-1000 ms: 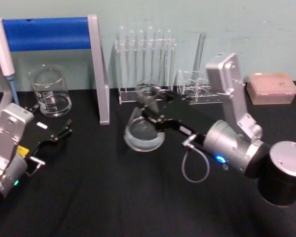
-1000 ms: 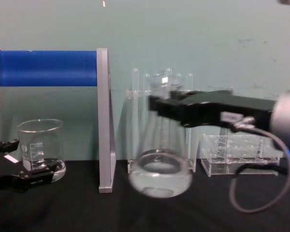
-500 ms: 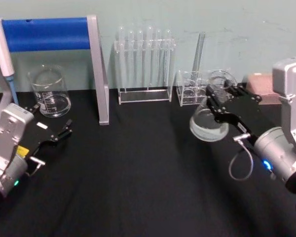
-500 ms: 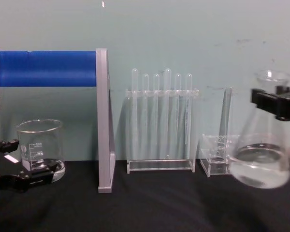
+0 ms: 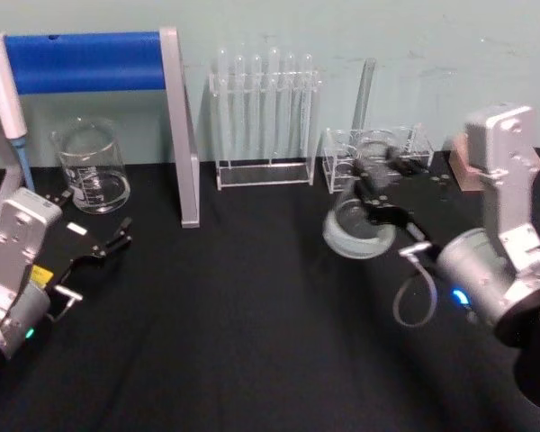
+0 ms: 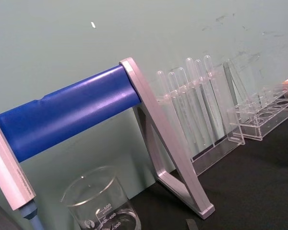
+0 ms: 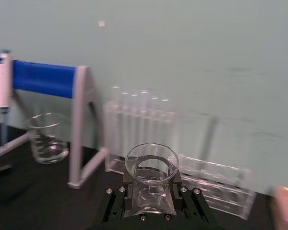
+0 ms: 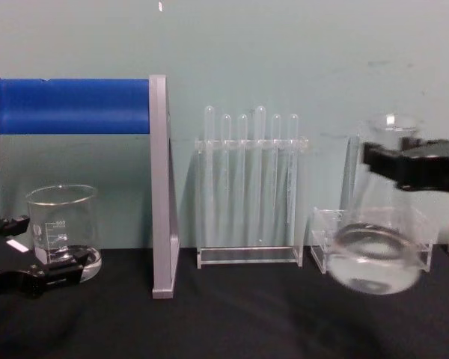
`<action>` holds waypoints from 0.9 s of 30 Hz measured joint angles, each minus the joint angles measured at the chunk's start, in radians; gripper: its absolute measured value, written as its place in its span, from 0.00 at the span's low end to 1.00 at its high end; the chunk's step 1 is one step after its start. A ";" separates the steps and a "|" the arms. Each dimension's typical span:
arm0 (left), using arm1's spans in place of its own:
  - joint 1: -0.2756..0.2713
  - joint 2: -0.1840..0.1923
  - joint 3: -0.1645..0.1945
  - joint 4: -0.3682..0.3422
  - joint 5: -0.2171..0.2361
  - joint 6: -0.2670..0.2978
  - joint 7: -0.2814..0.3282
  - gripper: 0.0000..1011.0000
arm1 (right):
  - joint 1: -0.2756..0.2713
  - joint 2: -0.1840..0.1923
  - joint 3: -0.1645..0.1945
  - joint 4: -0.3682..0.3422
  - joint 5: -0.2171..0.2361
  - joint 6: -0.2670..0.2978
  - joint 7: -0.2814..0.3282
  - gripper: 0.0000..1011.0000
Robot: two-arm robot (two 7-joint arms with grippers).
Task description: Grasp the erlenmeyer flask with one hand, shake it three times, then place it back.
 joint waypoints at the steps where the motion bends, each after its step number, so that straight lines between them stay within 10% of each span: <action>1: 0.000 0.000 0.000 0.000 0.000 0.000 0.000 0.99 | 0.017 -0.006 -0.016 0.015 -0.001 0.000 0.022 0.45; 15: 0.000 0.000 0.000 0.000 0.000 0.000 0.000 0.99 | 0.185 -0.068 -0.182 0.170 -0.005 -0.024 0.261 0.45; 27: 0.000 0.000 0.000 0.000 0.000 0.000 0.000 0.99 | 0.186 -0.068 -0.161 0.180 0.005 -0.036 0.243 0.45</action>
